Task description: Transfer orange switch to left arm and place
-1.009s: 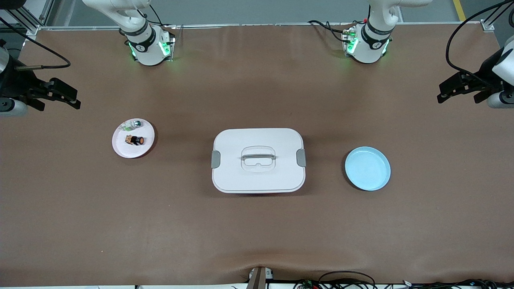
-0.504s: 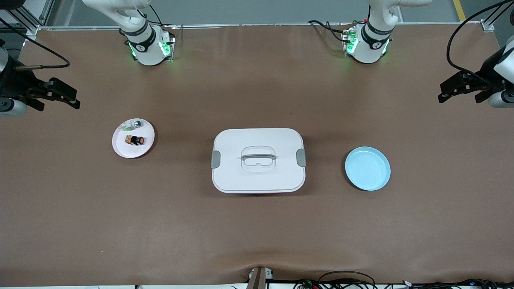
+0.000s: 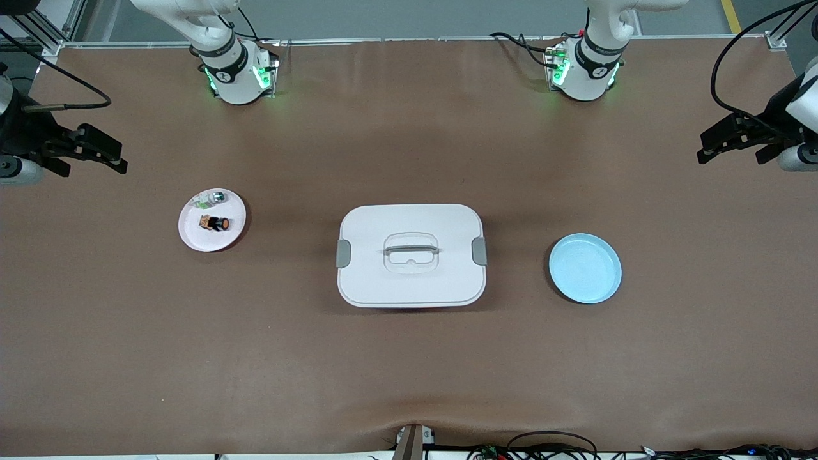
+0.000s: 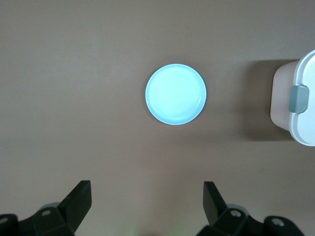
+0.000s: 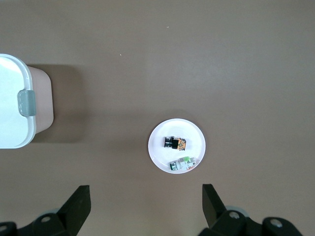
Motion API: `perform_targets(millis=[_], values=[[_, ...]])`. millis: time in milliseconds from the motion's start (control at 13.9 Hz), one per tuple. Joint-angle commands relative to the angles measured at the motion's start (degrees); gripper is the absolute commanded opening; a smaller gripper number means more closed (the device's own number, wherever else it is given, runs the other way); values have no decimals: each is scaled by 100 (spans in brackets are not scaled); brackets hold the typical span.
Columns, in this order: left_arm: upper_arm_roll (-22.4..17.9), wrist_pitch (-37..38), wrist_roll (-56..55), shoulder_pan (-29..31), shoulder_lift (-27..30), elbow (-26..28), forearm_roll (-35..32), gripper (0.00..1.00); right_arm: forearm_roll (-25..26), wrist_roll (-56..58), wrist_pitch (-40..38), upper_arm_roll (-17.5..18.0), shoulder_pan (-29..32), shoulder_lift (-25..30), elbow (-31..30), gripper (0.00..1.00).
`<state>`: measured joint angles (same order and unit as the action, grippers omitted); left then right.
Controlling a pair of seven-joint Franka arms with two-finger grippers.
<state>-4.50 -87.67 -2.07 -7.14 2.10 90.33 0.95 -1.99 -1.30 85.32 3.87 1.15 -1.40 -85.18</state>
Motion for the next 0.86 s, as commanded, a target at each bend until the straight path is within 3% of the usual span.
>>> perform_targets(millis=[0,793], values=[[19,83,111,28,-43,-121,-95,100,-82,16,-41,9,70,-9,90,100],[19,83,111,28,-43,-121,-95,100,-47,86,-94,0,202,-44,134,100]])
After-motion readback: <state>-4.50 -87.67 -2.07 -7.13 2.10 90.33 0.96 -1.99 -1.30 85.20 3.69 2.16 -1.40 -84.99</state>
